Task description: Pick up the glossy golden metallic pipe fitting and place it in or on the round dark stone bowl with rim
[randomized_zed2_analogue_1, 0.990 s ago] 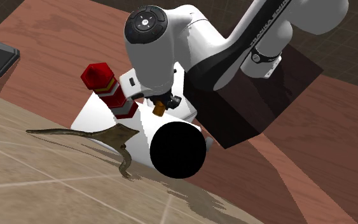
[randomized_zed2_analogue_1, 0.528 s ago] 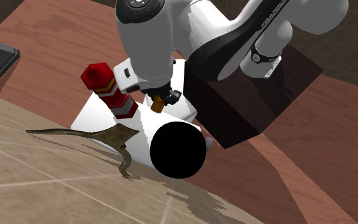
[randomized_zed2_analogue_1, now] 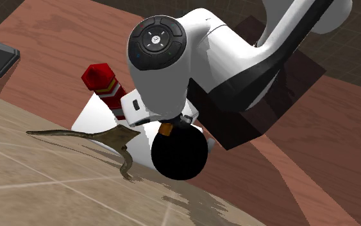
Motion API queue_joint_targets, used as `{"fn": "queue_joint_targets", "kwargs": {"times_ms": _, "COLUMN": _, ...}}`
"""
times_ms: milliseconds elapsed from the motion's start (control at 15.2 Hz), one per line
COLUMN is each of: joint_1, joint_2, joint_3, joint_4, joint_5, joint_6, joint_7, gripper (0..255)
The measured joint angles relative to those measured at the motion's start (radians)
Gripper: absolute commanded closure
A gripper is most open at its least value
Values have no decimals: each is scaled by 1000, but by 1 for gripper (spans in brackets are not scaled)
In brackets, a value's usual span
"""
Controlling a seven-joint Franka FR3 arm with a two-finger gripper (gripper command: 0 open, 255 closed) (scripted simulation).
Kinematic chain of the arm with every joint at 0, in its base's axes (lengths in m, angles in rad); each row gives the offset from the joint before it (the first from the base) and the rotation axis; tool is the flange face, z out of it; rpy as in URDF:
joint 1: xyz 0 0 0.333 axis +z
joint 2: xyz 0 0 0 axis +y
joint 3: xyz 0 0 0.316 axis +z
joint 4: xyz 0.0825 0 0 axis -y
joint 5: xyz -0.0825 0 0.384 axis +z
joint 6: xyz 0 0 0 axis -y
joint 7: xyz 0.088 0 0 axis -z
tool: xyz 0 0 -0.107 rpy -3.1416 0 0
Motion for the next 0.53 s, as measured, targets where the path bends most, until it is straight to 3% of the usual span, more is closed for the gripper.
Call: {"fn": "queue_joint_targets", "kwargs": {"times_ms": 528, "joint_1": 77, "joint_2": 97, "joint_3": 64, "joint_4": 106, "joint_5": 3, "joint_6": -13, "joint_7": 140, "gripper": 255}}
